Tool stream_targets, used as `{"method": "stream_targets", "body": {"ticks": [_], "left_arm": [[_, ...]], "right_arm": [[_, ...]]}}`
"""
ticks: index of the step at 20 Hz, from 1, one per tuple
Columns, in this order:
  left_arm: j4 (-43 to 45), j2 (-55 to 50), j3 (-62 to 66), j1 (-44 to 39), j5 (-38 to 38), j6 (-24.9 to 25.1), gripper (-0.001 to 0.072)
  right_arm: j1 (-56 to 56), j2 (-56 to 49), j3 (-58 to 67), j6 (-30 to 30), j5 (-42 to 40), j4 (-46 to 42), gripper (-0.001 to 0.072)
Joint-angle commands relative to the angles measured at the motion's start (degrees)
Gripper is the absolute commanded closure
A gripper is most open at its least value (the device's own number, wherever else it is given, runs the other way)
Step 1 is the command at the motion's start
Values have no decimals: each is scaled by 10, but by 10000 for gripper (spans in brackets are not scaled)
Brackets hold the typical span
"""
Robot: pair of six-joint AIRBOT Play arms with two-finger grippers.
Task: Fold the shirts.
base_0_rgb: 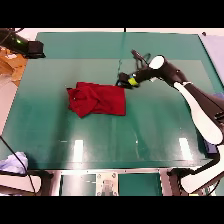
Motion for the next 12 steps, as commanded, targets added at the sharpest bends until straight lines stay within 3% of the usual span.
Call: {"method": "stream_targets", "body": {"ticks": [1,8,9,10,12], "left_arm": [[2,0,0,2,-2,0,687],[2,-1,0,2,-1,0,688],[2,-1,0,2,-2,0,687],[2,0,0,2,-2,0,688],[3,-1,0,2,-2,0,688]], "right_arm": [[-51,10,-107,14,7,-12,69],[33,-44,-139,-128,-52,235,73],[45,-44,-129,-139,-57,258,186],[52,-43,-113,-148,-54,269,661],[55,-31,-67,-150,-33,274,695]]}}
